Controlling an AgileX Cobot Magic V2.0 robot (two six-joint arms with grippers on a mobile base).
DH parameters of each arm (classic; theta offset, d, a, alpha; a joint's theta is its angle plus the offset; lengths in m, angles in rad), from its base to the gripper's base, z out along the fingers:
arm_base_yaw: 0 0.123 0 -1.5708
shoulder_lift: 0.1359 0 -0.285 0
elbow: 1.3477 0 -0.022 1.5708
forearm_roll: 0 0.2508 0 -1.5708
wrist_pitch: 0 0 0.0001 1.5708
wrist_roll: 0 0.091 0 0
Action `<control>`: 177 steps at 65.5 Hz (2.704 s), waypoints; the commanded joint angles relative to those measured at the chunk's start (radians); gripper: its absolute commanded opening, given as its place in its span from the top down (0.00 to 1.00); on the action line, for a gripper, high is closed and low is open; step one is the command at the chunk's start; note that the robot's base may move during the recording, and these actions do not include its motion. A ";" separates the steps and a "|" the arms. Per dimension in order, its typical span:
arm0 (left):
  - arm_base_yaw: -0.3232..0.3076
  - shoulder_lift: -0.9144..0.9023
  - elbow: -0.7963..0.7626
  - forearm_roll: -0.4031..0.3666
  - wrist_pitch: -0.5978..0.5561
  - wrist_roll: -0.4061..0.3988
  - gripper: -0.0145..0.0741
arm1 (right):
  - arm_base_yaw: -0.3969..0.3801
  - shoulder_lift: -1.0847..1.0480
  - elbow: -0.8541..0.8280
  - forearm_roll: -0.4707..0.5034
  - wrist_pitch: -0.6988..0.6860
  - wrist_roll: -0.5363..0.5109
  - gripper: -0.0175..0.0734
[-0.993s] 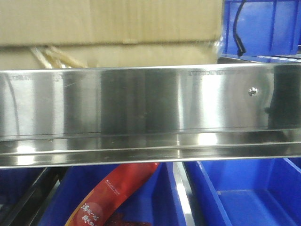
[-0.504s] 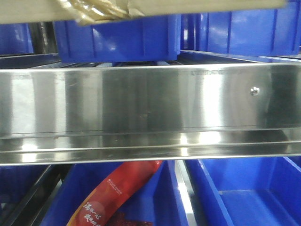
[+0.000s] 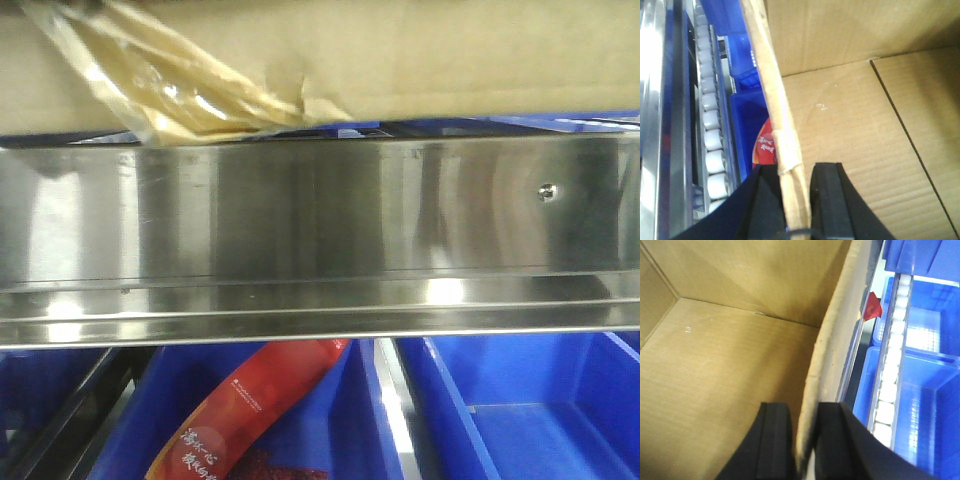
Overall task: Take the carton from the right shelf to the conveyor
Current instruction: 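Lift the carton off the shelf and pull it toward the robot, then hold the carton with both grippers while the base drives to the conveyor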
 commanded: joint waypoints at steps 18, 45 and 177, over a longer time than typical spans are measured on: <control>-0.005 -0.015 -0.002 0.023 -0.024 0.007 0.85 | 0.000 -0.014 -0.003 0.001 -0.068 -0.021 0.89; -0.005 -0.015 -0.002 0.022 -0.044 0.007 0.85 | 0.000 -0.014 -0.003 0.001 -0.072 -0.021 0.89; -0.005 -0.015 -0.002 0.027 -0.044 0.007 0.85 | 0.000 -0.014 -0.003 0.001 -0.072 -0.021 0.89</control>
